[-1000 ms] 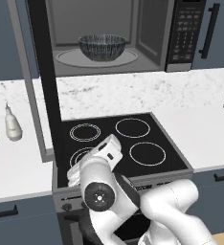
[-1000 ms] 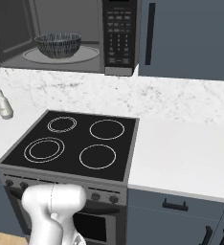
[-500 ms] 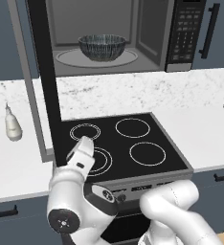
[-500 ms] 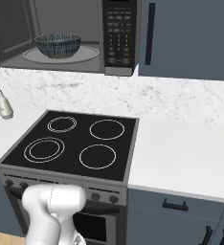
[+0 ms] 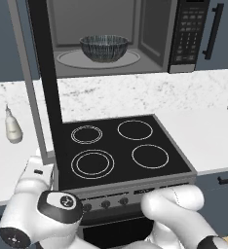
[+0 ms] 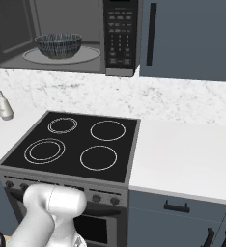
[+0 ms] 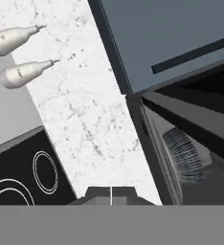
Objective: Open the microwave, place the bowl with waffle inside the microwave, then close the microwave door and turn it on.
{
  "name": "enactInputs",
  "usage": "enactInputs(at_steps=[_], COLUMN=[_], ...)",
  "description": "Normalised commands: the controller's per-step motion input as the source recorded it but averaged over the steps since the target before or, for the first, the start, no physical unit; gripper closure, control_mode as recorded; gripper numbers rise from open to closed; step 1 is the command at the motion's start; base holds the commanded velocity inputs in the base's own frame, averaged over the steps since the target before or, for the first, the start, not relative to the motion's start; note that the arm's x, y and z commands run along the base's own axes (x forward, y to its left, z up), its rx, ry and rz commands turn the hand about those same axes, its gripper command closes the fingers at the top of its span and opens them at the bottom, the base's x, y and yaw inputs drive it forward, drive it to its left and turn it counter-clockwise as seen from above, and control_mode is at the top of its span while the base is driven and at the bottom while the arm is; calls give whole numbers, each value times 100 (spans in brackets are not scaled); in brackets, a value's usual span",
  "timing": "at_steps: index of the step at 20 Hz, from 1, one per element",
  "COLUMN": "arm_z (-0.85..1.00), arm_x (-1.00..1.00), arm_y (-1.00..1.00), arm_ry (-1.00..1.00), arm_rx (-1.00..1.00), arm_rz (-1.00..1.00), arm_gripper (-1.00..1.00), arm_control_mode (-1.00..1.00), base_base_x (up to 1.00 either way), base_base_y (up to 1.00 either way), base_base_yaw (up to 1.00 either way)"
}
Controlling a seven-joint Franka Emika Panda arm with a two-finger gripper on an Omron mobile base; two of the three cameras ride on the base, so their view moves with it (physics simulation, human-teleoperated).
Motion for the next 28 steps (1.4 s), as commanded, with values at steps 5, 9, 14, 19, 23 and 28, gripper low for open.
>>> enactInputs(at_steps=[5, 9, 14, 19, 23, 28], arm_z=[15, 55, 64, 47, 33, 52], arm_x=[0, 0, 0, -6, -35, -45], arm_y=[51, 19, -1, -21, -61, -80], arm_ry=[-29, -37, -37, -43, -39, -39], arm_rx=[-28, -21, -4, 1, 6, 13], arm_rz=[-2, -6, -17, -11, -6, -1], arm_gripper=[100, 100, 100, 100, 100, 100], arm_control_mode=[-100, -100, -100, -100, -100, -100], base_base_x=[0, 0, 0, 0, 0, 0], base_base_y=[0, 0, 0, 0, 0, 0], base_base_yaw=[0, 0, 0, 0, 0, 0])
